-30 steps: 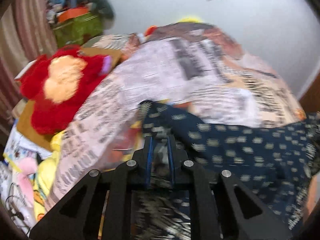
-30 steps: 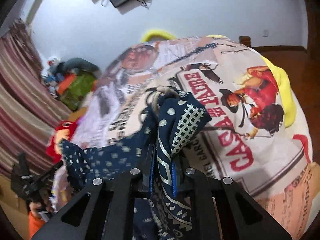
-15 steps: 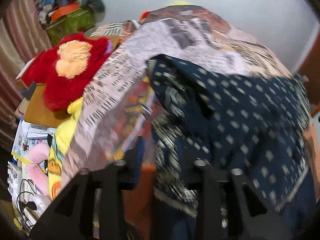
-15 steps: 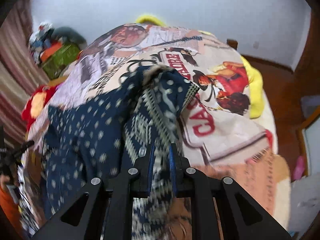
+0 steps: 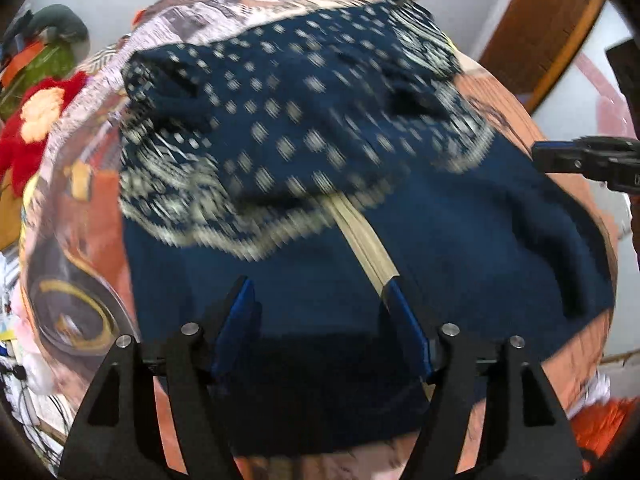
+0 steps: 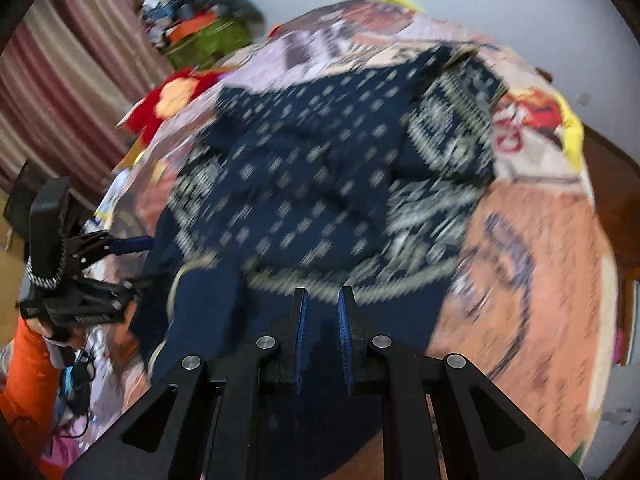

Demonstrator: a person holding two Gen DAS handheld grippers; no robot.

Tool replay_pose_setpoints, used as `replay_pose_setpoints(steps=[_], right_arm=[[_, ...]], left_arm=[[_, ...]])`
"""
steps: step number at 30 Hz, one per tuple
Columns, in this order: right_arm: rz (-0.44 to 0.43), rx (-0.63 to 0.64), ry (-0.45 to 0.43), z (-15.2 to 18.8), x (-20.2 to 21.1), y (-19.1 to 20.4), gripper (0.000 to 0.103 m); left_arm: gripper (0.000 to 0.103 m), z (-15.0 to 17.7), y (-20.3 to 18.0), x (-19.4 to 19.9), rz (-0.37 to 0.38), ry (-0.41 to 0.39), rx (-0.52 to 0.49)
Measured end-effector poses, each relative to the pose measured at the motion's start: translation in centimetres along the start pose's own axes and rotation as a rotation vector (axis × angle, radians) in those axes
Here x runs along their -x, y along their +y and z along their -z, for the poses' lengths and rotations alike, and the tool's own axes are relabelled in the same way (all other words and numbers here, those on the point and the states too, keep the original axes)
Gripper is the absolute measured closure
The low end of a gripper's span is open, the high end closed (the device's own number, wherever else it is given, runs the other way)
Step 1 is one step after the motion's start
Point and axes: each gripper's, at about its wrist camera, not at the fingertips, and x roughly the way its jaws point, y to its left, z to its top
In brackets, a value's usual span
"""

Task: Fold large clothes

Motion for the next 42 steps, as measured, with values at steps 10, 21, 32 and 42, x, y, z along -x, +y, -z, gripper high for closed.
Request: replay_pose_setpoints(steps=[10,21,32,42], right_arm=[[-0.021,0.047,0.004,6.6,0.0,2.0,0.091],[-0.034,-0.062,-0.02,8.7,3.8,-0.3,0.091],[-0.153,-0.363,-0.04,10.2,5.0,-3.2,0.087],[-0.28,-0.444,-0.026,10.2,4.6,-3.1,0.036]], left_arm=[[0.013,5.4,1.6,-1.2,-0.047,0.031,0.133],[0.013,9.8,9.0,2.0,-0.197,-0.012,0.347],[0.013,11.6,13.2,-0.8,0.026,0.017,0.628],[0.013,10.4,11.6,-4.3,0.019,0.037,0.575]])
